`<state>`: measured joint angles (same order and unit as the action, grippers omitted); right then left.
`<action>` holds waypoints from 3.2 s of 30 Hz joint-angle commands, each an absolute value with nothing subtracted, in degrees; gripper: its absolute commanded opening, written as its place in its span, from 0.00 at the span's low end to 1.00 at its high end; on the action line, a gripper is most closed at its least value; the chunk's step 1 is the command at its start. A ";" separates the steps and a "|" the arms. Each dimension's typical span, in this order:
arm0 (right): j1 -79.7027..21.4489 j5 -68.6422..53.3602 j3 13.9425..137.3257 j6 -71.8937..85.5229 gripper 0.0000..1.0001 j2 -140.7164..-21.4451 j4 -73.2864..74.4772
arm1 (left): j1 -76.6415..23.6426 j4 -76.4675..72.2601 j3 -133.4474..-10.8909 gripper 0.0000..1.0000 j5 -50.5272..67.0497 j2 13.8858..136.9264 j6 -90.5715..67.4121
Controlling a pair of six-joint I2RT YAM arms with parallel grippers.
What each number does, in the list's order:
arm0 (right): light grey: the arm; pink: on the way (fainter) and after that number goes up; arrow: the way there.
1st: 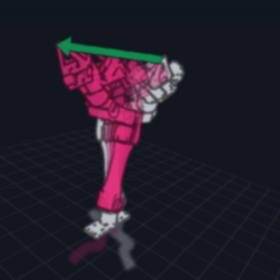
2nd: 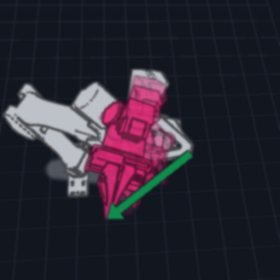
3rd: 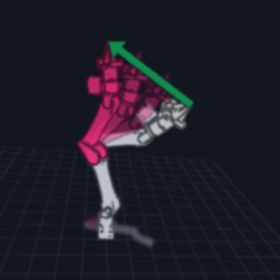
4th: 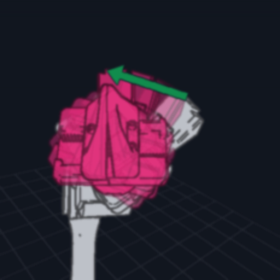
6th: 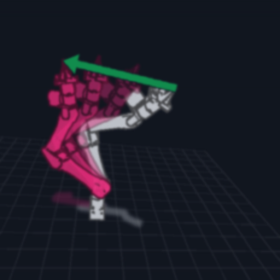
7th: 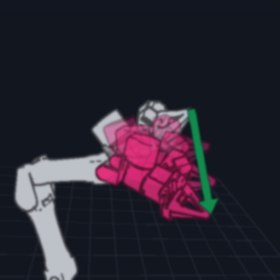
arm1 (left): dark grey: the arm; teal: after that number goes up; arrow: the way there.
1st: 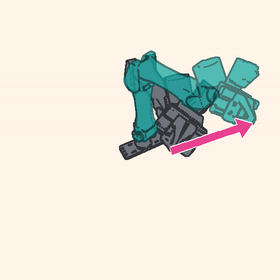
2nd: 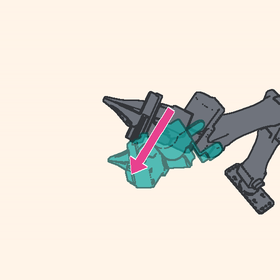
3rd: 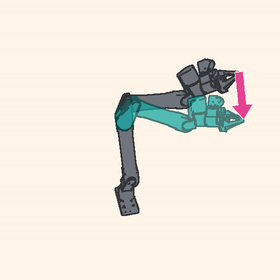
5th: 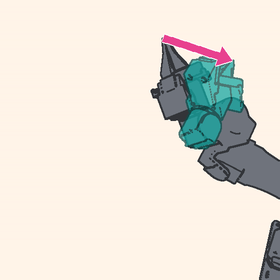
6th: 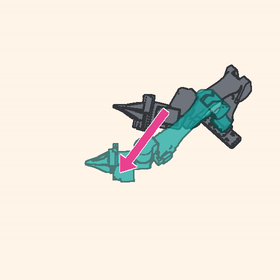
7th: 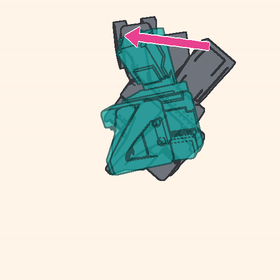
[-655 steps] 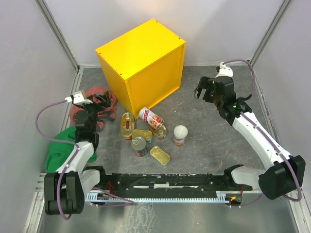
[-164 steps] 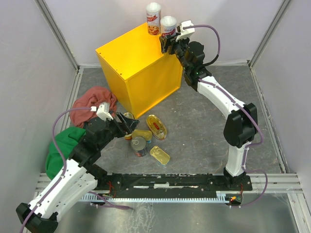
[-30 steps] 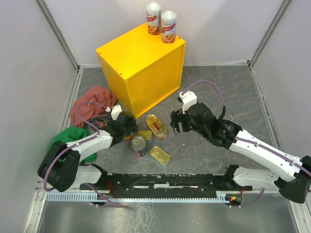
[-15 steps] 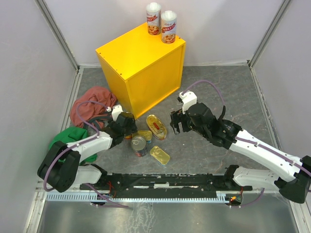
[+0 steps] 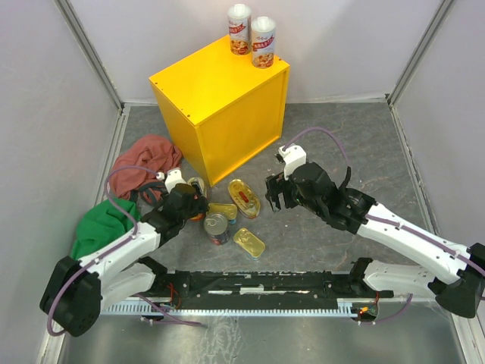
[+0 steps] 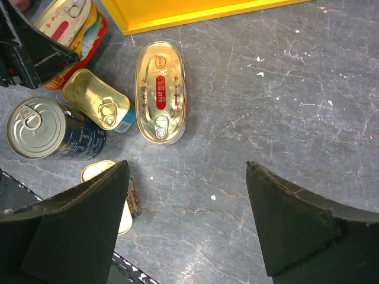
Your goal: Place and organize the canned foods onto the counter
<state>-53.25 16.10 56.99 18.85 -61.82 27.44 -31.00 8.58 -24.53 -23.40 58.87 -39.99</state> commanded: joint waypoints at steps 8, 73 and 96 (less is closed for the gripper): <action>-53.57 15.56 55.63 20.35 0.87 -59.43 24.08 | -31.29 14.36 -26.99 0.03 -26.03 46.35 -40.60; -53.57 13.94 53.20 18.63 0.87 -63.10 18.80 | -31.33 30.06 -89.19 0.03 -33.23 62.94 -26.75; -53.78 9.49 57.07 14.64 0.86 -62.11 24.22 | -27.31 35.94 -119.93 0.03 -27.99 91.23 -16.15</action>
